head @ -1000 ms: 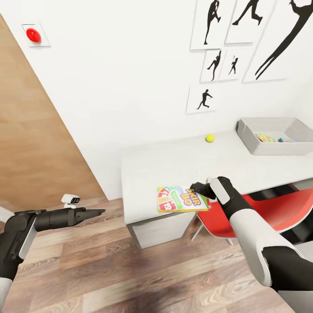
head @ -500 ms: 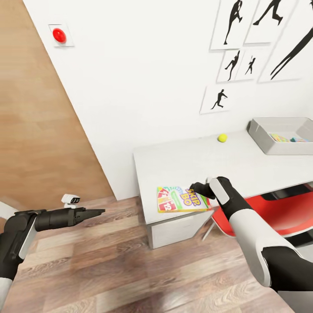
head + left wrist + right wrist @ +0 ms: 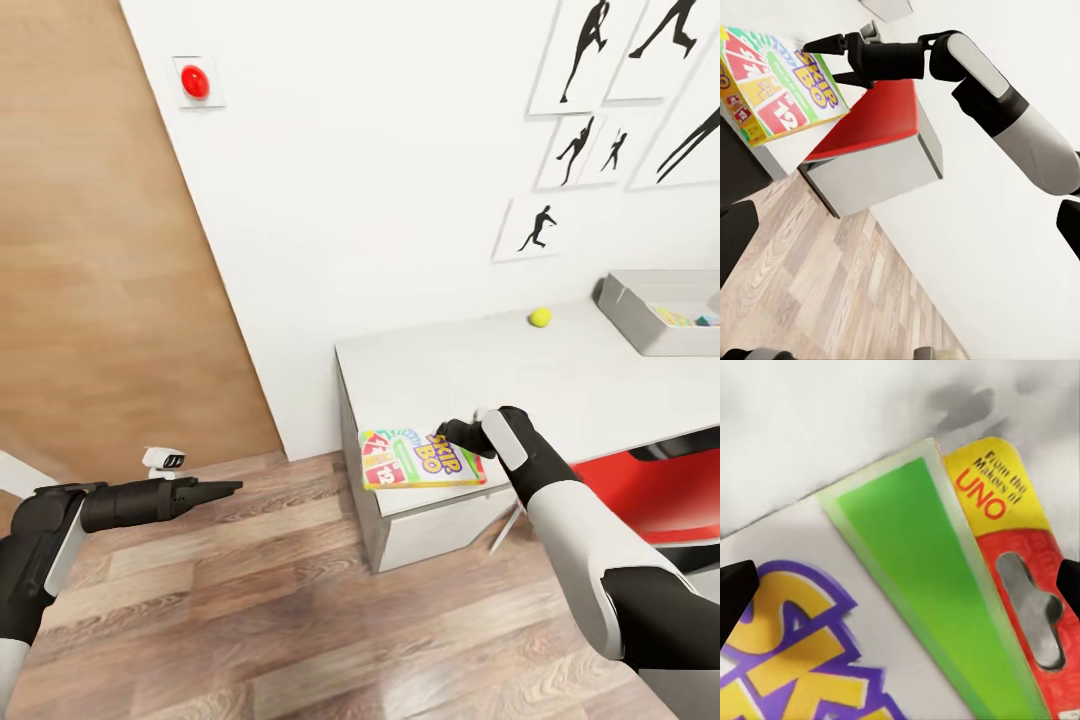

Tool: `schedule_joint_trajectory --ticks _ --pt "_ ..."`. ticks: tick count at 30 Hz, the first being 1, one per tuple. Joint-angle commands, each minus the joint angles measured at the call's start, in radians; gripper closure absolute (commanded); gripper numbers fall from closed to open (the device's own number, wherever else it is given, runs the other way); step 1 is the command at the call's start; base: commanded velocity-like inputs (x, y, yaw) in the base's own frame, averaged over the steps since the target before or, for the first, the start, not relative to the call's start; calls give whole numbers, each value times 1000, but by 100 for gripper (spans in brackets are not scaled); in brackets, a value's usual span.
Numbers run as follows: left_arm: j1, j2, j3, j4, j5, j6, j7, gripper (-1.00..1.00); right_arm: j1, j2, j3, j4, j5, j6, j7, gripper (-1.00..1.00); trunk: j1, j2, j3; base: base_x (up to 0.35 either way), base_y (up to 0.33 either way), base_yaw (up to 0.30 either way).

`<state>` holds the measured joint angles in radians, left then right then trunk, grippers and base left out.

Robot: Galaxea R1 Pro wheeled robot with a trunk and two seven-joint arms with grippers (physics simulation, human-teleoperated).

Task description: Put all the toys in the child's room - the three board games (two on the bed and one on the table), the two jigsaw puzzles on the table, and the tennis ball on the table - inside the toy box on the table in the child's room.

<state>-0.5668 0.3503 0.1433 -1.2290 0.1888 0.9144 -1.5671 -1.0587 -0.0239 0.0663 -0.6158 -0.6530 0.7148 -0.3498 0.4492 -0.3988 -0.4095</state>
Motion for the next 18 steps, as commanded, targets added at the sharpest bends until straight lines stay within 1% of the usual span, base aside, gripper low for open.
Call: schedule_joint_trajectory --ticks 1,4,18 --pt "-1 0 -1 0 0 11 -4 -100 0 -1 6 2 -33 -1 -8 -100 1 -1 -2 0 280 0" --pt "-1 0 -1 0 0 11 -4 -100 0 -1 6 2 -33 -1 -8 -100 1 -1 -2 0 207 0" --pt "-1 -2 -1 0 0 10 -4 -100 2 -5 2 2 -34 0 -6 -100 1 -1 -2 0 51 0"
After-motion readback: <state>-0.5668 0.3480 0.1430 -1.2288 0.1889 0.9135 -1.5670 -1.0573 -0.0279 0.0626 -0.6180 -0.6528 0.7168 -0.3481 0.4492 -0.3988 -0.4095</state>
